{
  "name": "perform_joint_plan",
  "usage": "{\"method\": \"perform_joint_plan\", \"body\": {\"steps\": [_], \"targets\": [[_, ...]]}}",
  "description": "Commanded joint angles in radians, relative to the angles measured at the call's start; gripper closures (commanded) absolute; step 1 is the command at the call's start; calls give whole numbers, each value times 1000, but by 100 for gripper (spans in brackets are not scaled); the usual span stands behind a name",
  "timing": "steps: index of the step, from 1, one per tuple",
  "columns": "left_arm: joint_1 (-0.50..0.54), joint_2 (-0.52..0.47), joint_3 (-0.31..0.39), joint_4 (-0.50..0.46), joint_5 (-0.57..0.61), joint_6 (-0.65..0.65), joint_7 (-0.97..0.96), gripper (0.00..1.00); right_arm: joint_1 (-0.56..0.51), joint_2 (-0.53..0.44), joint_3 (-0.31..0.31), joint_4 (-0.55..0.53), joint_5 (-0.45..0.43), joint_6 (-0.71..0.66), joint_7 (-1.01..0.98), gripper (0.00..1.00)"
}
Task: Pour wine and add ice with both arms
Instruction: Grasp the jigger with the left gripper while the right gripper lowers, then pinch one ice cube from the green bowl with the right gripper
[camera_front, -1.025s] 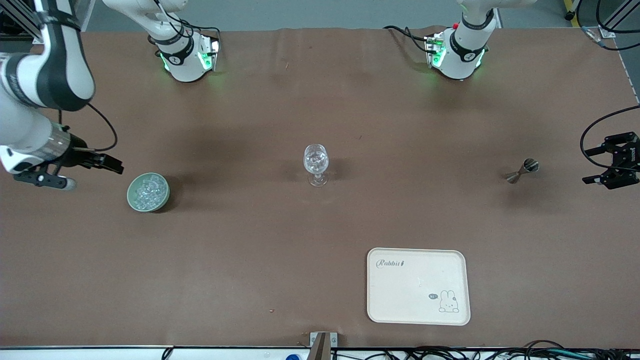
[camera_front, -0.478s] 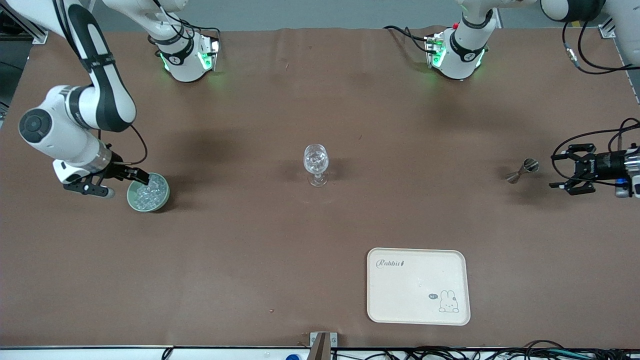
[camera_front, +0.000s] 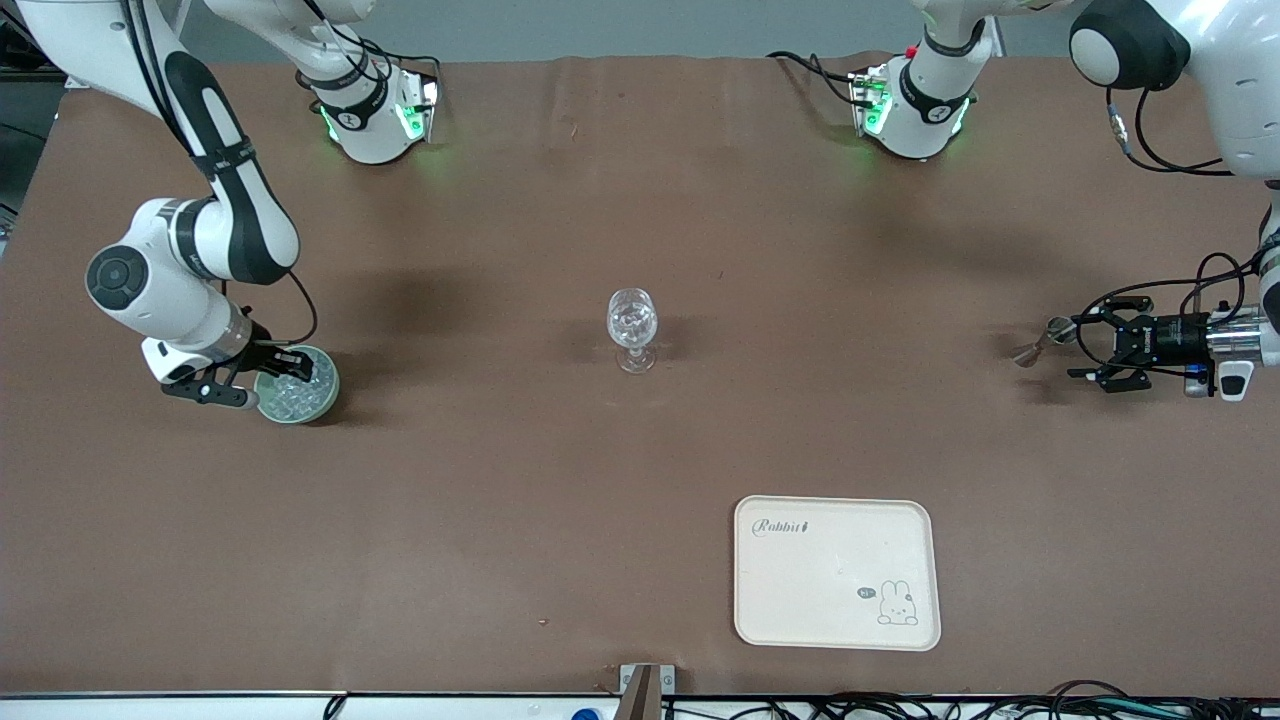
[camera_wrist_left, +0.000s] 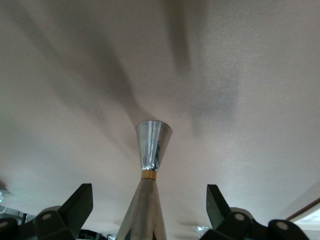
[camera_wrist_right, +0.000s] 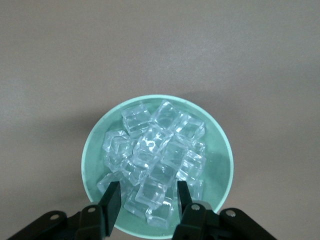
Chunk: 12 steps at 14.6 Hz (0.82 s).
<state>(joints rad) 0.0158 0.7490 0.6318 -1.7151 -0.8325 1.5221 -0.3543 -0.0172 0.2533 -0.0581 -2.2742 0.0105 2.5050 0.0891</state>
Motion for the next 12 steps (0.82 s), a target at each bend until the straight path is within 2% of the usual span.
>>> {"method": "perform_joint_plan", "body": {"steps": [1, 6, 8, 12], "targets": [[7, 53, 16, 17, -62, -52, 35, 0, 5, -6, -2, -28, -10, 24, 21, 46], [41, 127, 16, 15, -167, -140, 61, 3, 3, 3, -5, -54, -12, 66, 21, 46], [47, 128, 16, 0, -189, -167, 61, 5, 5, 9, -5, -65, -12, 87, 21, 46], [55, 128, 16, -23, -240, -197, 60, 14, 3, 15, -5, -65, -12, 89, 23, 49]]}}
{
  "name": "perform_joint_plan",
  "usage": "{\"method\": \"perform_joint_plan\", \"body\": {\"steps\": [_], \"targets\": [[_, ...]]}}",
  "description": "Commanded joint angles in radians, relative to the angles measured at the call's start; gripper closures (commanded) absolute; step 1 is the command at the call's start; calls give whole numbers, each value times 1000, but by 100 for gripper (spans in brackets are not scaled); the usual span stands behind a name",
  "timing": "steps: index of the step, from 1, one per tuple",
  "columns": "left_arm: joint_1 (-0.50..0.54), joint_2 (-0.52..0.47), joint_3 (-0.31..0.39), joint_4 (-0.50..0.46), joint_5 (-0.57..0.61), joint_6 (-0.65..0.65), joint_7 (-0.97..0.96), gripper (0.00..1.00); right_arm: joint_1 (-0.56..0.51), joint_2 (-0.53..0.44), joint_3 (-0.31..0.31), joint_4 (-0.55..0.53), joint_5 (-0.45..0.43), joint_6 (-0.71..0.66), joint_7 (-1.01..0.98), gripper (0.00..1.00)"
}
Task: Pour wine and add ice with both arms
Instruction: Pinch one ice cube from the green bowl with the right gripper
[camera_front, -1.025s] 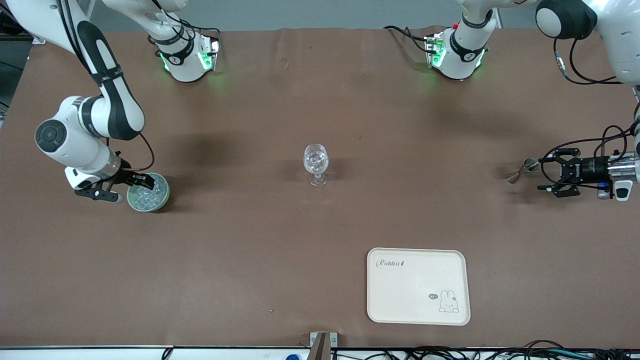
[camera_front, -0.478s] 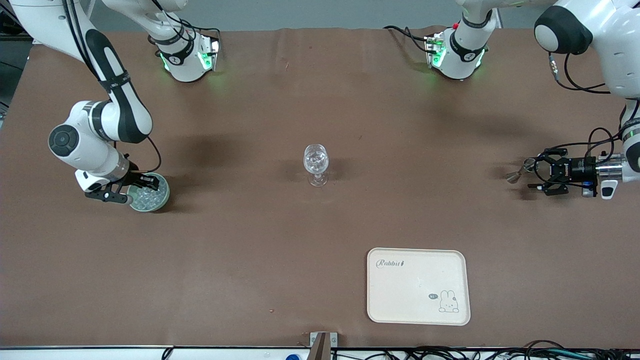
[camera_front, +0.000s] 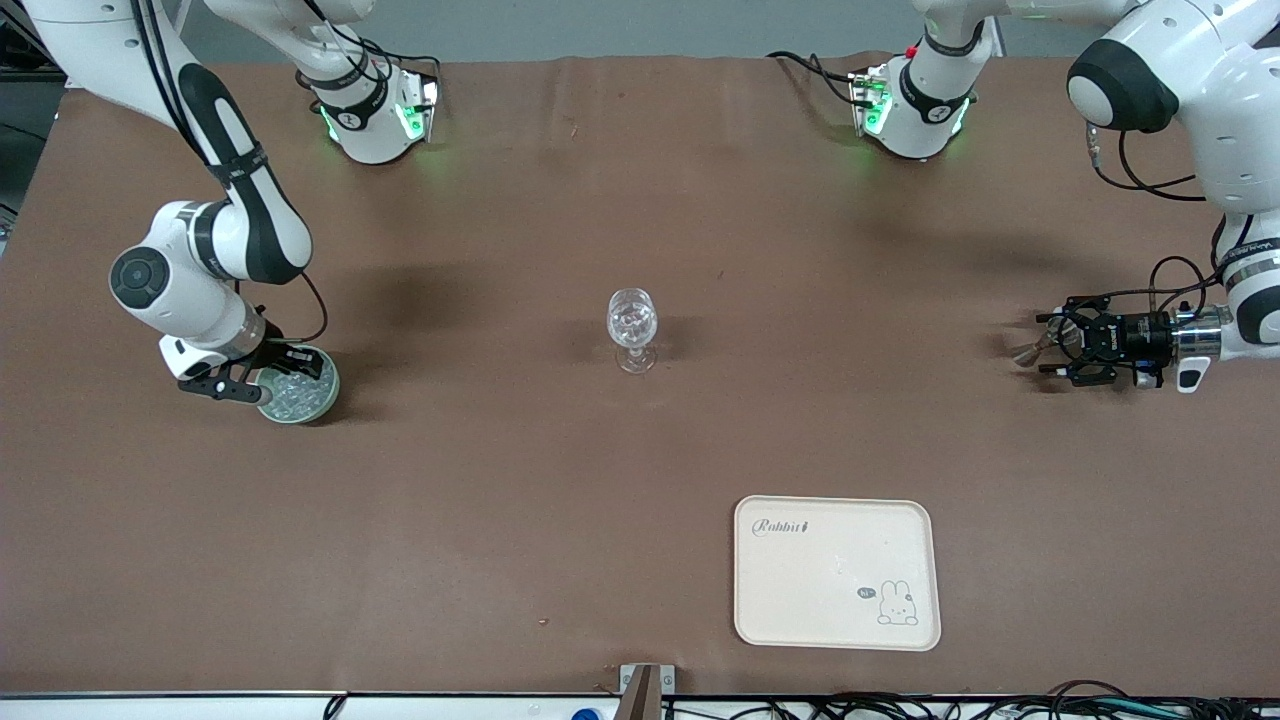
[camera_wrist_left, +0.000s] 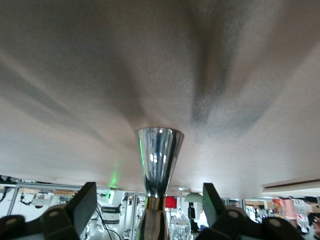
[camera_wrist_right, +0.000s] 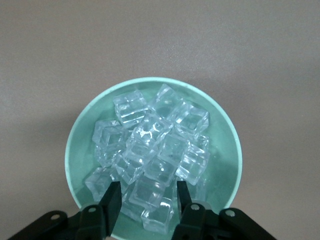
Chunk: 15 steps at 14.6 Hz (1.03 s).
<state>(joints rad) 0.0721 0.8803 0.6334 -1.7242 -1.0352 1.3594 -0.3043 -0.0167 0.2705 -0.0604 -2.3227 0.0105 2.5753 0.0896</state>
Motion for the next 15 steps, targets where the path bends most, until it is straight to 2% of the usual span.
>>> {"method": "perform_joint_plan", "body": {"steps": [1, 4, 7, 9, 12, 13, 15], "targets": [[9, -3, 14, -15, -42, -40, 10, 18, 3, -2, -2, -17, -12, 19, 21, 53], [37, -3, 15, -15, -74, -68, 11, 32, 0, -1, -2, -10, -12, 17, 21, 64], [37, -3, 15, -26, -83, -68, 11, 48, 1, -1, -2, -7, -12, 16, 21, 85], [43, -3, 15, -46, -114, -68, 11, 57, 3, -1, -2, -3, -11, 13, 22, 90], [41, -3, 15, -64, -124, -68, 13, 61, 4, -2, -2, 13, -12, 3, 39, 97], [41, -3, 15, -64, -128, -68, 13, 67, 4, -2, -2, 19, -12, -3, 45, 99], [43, -6, 15, -64, -129, -68, 10, 79, 3, -2, -1, 69, -11, -106, 45, 99]]}}
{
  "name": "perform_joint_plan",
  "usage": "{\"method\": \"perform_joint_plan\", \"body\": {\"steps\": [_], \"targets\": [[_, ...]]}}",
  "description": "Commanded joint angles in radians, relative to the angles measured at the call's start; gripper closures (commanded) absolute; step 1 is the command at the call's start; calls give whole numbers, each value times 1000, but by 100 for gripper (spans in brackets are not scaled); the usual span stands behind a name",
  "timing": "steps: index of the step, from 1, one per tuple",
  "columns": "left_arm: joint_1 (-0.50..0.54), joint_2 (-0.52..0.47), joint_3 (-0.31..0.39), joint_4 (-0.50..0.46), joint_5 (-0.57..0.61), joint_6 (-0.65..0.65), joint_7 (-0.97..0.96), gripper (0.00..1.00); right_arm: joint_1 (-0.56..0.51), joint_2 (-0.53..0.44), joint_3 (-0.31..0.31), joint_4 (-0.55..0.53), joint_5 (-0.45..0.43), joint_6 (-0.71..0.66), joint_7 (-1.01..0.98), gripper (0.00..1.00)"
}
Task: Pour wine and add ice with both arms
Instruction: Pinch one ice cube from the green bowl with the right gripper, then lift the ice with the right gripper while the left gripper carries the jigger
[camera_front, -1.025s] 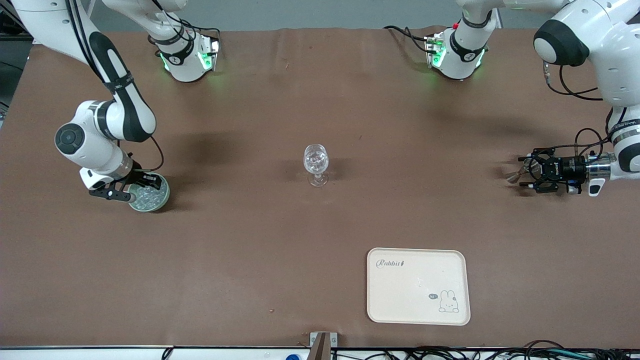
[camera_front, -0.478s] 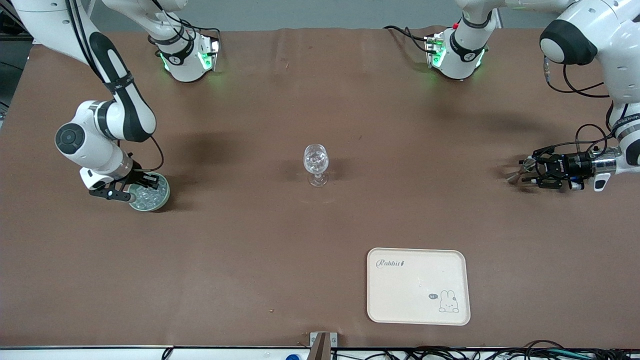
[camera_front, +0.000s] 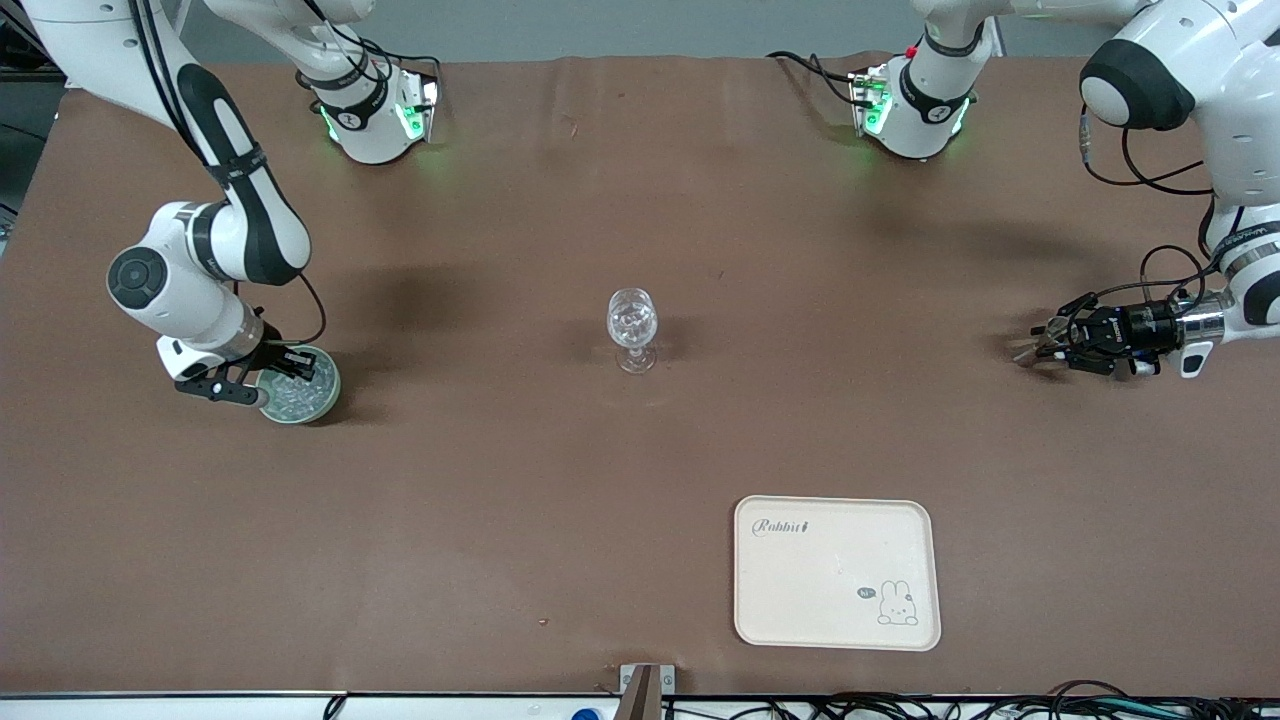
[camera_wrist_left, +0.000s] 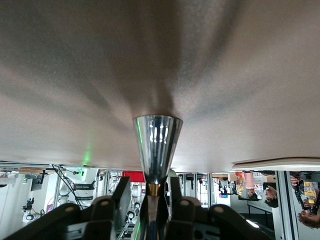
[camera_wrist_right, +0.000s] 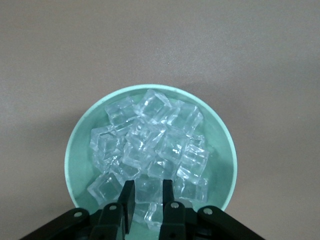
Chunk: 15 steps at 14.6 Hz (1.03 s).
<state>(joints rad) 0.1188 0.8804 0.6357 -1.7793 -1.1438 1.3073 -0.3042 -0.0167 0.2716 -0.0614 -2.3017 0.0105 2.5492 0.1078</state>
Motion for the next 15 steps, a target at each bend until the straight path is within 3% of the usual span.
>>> {"method": "perform_joint_plan", "body": {"steps": [1, 3, 8, 12, 15], "targets": [[1, -8, 13, -9, -20, -17, 11, 87, 3, -8, 0, 80, -10, -151, 27, 99], [19, -17, 13, -9, -37, -37, 11, 98, 3, -20, 0, 149, -10, -269, 27, 99], [24, -98, 3, -9, -60, -89, -41, 98, 3, -81, -1, 301, -10, -501, 23, 99], [33, -225, -120, -37, -56, -77, -153, 98, 1, -126, -3, 503, -12, -719, 21, 99], [36, -345, -247, -129, -50, -4, -168, 100, -8, -141, -6, 689, -14, -878, 13, 99]]}}
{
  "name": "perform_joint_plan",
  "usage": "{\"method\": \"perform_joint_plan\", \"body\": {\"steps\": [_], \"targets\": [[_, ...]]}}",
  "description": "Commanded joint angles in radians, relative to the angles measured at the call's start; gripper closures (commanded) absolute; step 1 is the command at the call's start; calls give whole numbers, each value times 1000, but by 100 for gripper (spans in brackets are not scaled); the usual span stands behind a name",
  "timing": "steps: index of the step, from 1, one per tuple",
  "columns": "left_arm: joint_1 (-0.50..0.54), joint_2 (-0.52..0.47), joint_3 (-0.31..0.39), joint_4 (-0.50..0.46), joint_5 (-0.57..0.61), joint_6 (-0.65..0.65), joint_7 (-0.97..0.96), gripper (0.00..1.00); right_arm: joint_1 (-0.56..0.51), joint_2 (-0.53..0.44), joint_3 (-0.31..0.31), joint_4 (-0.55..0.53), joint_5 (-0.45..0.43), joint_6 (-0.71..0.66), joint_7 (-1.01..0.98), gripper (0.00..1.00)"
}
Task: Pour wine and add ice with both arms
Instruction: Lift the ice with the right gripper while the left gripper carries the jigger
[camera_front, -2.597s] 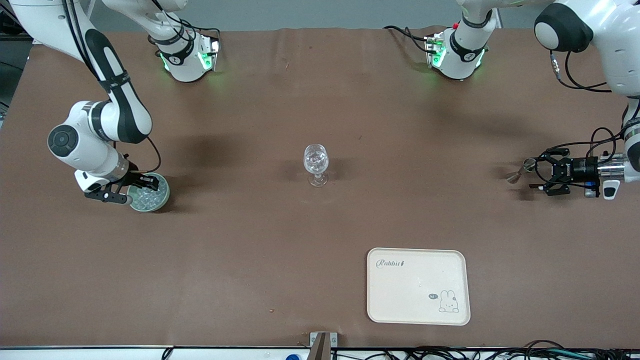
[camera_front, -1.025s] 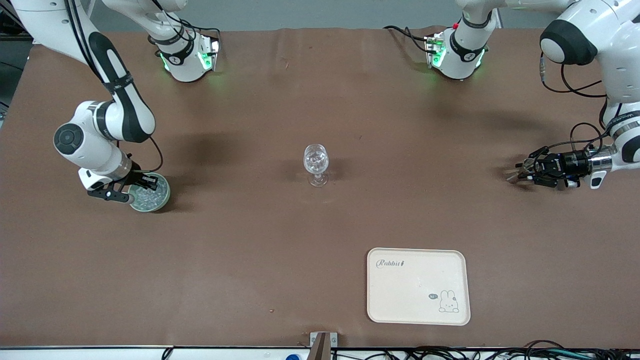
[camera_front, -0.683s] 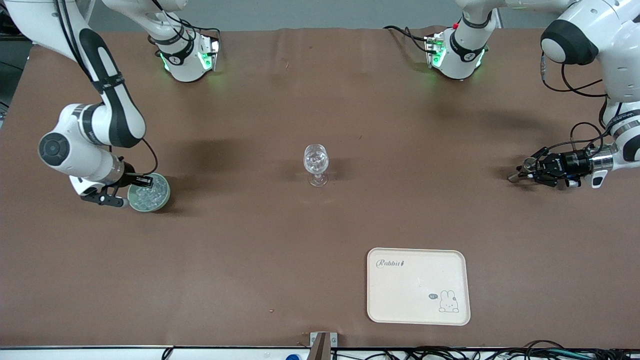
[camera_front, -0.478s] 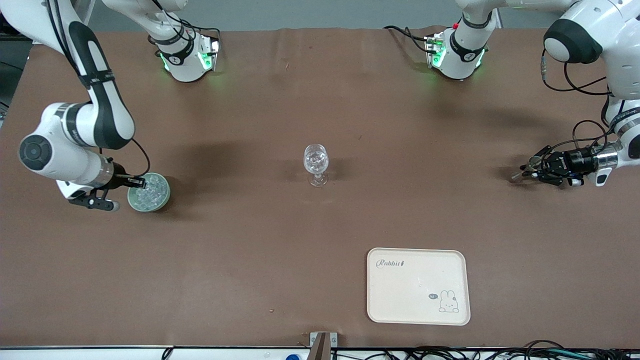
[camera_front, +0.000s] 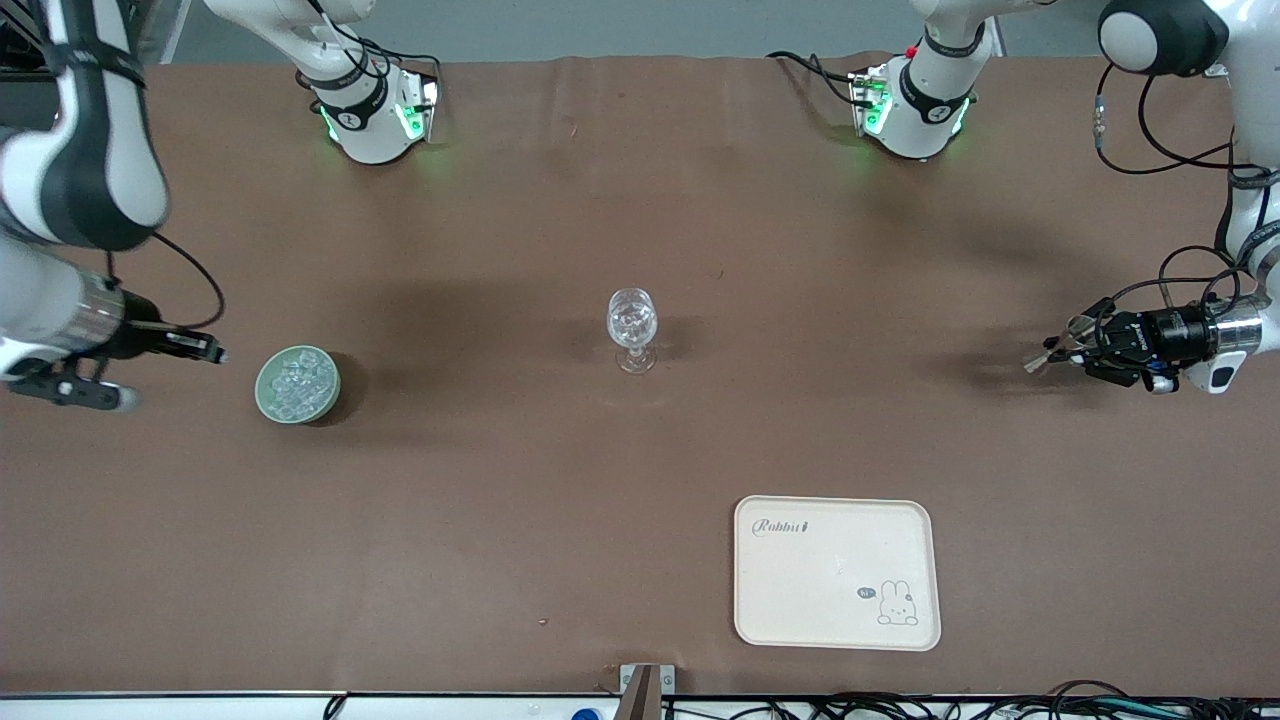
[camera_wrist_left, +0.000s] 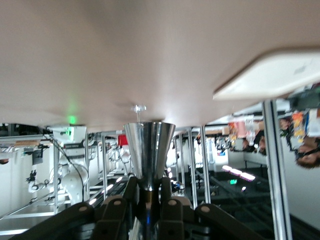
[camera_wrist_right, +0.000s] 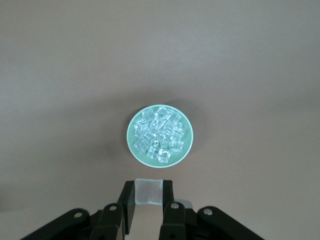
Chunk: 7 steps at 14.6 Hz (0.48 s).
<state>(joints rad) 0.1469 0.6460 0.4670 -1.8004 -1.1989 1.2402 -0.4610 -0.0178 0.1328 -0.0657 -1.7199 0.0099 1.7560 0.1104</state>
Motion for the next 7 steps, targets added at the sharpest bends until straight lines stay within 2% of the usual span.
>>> {"method": "perform_joint_plan", "body": {"steps": [1, 3, 5, 7], "targets": [[10, -168, -158, -150, 5, 130, -36, 100, -22, -15, 3, 143, -14, -119, 12, 100], [11, -268, -291, -216, 5, 288, -152, 100, -31, -77, 7, 148, -13, -131, 9, 99], [28, -313, -460, -226, 5, 391, -269, 100, -42, -148, 12, 143, -7, -135, 9, 100], [29, -362, -607, -243, 5, 532, -353, 100, -79, -191, 59, 143, 1, -179, 3, 100]]}}
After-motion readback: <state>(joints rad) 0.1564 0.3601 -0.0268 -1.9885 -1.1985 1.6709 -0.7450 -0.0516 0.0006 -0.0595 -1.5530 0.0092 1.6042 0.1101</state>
